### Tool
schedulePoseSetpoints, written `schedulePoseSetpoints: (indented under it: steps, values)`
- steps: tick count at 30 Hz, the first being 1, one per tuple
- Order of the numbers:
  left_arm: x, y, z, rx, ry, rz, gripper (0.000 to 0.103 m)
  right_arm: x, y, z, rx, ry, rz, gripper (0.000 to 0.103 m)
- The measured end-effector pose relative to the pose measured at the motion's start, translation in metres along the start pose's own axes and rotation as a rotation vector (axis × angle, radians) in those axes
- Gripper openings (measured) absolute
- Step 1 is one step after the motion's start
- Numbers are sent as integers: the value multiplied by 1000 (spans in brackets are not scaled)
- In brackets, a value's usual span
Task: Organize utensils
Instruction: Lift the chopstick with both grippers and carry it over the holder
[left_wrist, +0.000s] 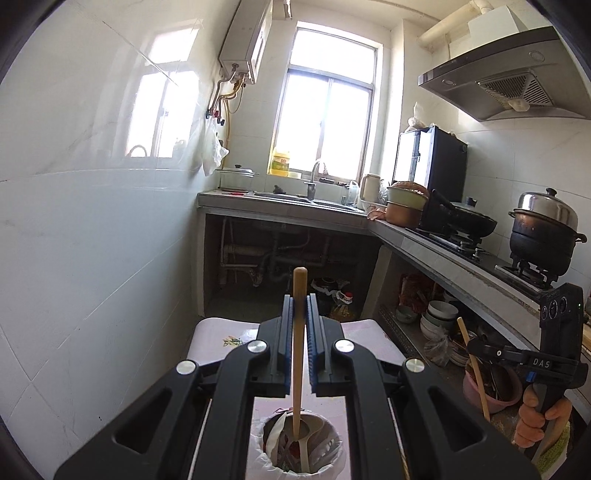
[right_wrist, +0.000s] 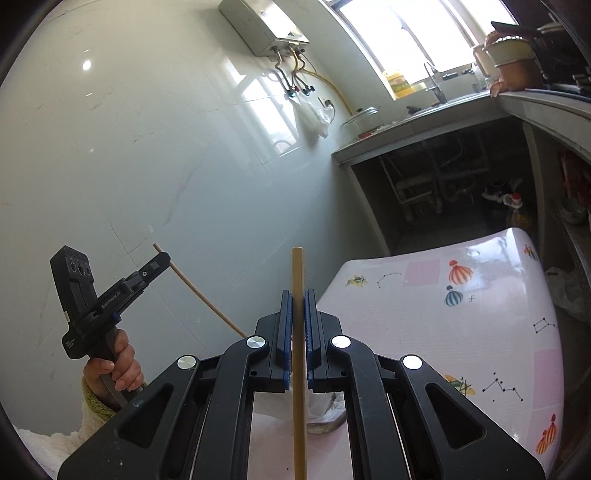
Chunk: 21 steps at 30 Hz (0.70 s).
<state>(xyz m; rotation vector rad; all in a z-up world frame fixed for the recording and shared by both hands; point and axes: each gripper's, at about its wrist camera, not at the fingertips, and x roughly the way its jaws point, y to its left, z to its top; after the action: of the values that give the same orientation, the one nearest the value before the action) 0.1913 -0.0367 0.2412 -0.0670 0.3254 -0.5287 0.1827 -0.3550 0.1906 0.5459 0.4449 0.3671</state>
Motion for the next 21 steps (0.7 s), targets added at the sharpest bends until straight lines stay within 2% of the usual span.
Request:
schedulePoseSetpoints:
  steps: [9, 21]
  values:
    - [27, 16, -20, 22, 94, 7, 6, 30, 16, 19, -14, -14, 66, 5]
    - [49, 13, -83, 114, 165, -2, 6, 73, 52, 55, -46, -82, 157, 5]
